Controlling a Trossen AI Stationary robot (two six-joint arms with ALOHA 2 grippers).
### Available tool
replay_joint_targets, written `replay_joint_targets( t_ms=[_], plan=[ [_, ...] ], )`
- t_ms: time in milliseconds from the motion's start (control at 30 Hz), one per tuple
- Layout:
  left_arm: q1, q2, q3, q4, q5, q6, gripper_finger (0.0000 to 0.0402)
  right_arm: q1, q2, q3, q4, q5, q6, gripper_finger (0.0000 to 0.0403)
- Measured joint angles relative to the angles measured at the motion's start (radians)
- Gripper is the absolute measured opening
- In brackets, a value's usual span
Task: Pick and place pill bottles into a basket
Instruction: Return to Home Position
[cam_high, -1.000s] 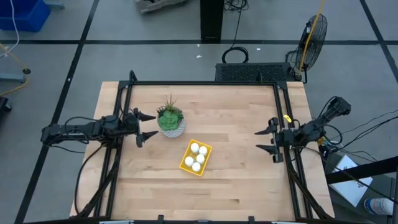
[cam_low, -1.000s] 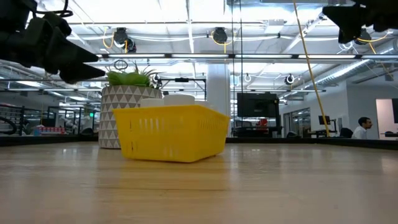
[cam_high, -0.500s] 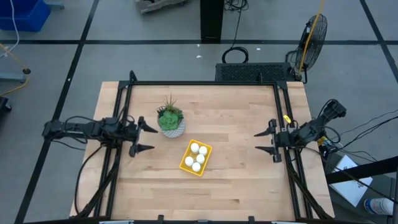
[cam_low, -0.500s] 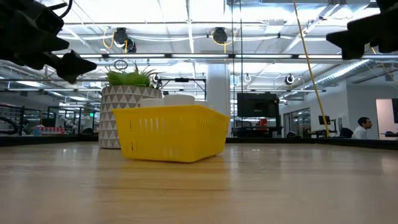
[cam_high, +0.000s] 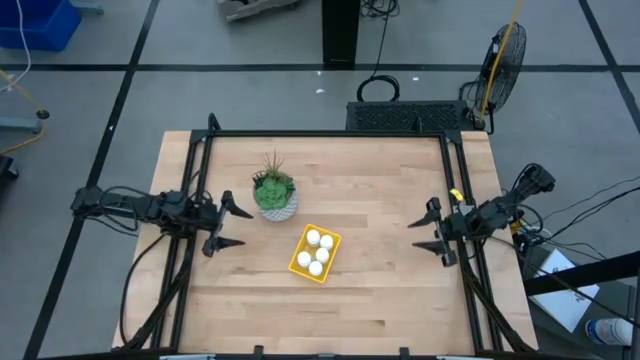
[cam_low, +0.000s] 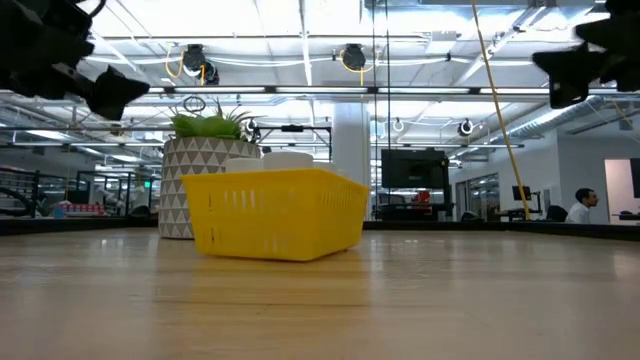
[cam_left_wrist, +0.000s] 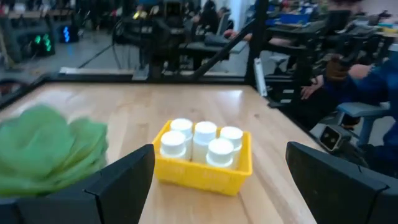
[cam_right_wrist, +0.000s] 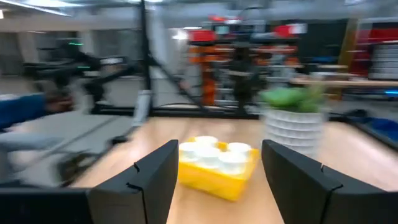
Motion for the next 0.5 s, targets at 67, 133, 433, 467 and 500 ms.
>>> replay_joint_targets(
  t_ms=[67,133,433,467,500],
  plan=[
    [-0.020,0.000,0.000,0.022,0.001,0.028,0.0365,-0.007,0.000,0.000,0.001,-0.096,0.009,0.0221],
    [-0.038,0.000,0.000,0.035,0.008,0.057,0.0365,-0.015,0.000,-0.001,-0.004,-0.175,0.023,0.0221],
    [-0.080,0.000,0.000,0.038,0.007,0.045,0.0365,-0.116,0.006,-0.003,0.024,-0.243,-0.010,0.0221],
    [-0.083,0.000,0.000,0.038,0.008,0.043,0.0365,-0.139,0.008,-0.003,0.034,-0.243,-0.014,0.0221],
    [-0.085,0.000,0.000,0.038,0.008,0.043,0.0365,-0.164,0.013,-0.003,0.041,-0.243,-0.015,0.0221]
  ],
)
